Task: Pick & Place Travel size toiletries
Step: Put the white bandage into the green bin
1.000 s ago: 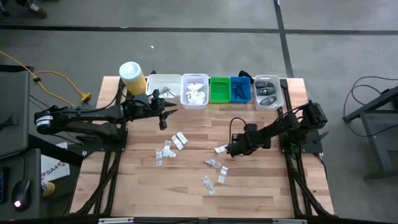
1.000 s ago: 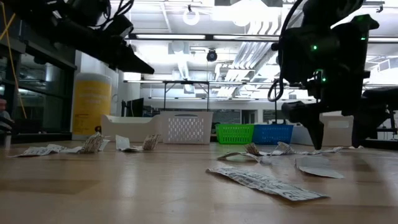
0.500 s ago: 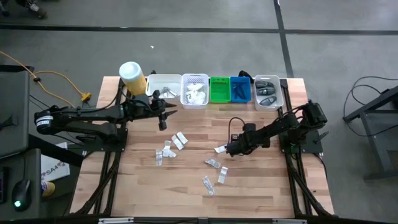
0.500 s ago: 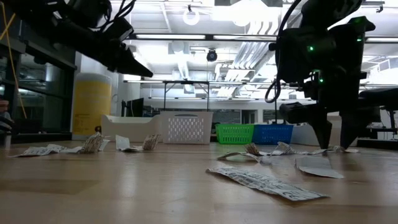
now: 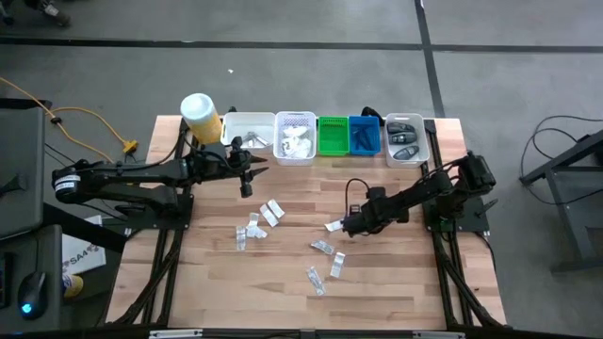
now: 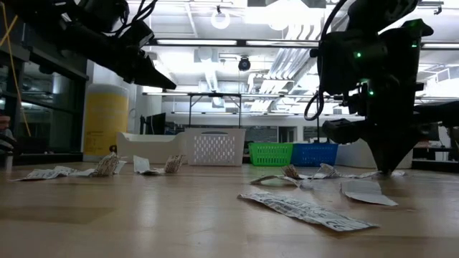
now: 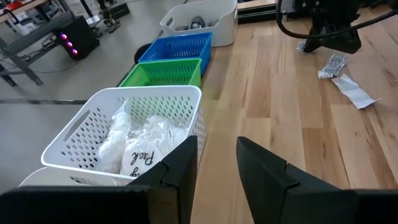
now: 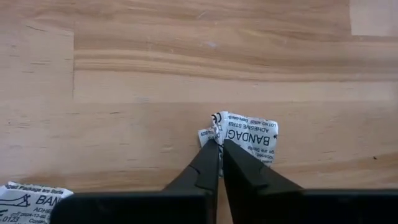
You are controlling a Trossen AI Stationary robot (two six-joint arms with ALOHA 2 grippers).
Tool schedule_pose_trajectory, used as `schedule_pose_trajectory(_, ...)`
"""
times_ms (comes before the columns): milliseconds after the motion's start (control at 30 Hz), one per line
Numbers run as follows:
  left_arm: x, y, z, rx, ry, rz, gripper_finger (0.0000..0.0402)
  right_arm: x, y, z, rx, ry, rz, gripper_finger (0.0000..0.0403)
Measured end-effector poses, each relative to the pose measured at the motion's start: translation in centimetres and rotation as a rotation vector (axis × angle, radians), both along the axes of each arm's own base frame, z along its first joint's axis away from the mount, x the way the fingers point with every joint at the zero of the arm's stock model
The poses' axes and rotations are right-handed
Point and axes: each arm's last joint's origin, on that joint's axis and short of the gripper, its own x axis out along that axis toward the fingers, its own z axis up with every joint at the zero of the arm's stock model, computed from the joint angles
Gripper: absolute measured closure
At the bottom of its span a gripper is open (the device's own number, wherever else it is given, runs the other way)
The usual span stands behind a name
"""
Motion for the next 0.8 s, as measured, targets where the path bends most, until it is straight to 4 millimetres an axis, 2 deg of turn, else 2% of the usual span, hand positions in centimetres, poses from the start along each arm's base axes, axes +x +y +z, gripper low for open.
schedule_pose_trajectory(67,0.0,0.0,0.0,0.009,0.003,-0.003,0.0291,0.1,0.0,0.4,-0.007,-0.015,0.024,0.0397)
schedule_pose_trajectory(167,0.0,0.0,0.0,0.014,0.005,-0.004,0.0291,0.7,-0.5,2.0,-0.052,-0.081,0.074,0.0397)
schedule_pose_trajectory(333,0.0,0.0,-0.1,0.009,0.018,-0.004,0.0291,3.1,-3.0,5.2,-0.187,-0.208,0.233,0.0398)
schedule_pose_trajectory(433,-0.1,0.0,-0.4,-0.006,0.044,-0.003,0.0291,4.8,-5.5,6.8,-0.267,-0.290,0.338,0.0399)
schedule_pose_trajectory(533,-0.1,-0.1,-0.5,-0.024,0.053,0.001,0.0291,5.9,-8.9,7.4,-0.318,-0.314,0.434,0.0399)
schedule_pose_trajectory(667,-0.1,0.0,-0.5,-0.050,0.040,0.011,0.0291,5.9,-13.2,7.9,-0.363,-0.300,0.469,0.0399)
schedule_pose_trajectory(800,-0.1,-0.1,-0.5,-0.056,0.038,0.007,0.0291,5.2,-16.5,8.1,-0.367,-0.292,0.472,0.0399)
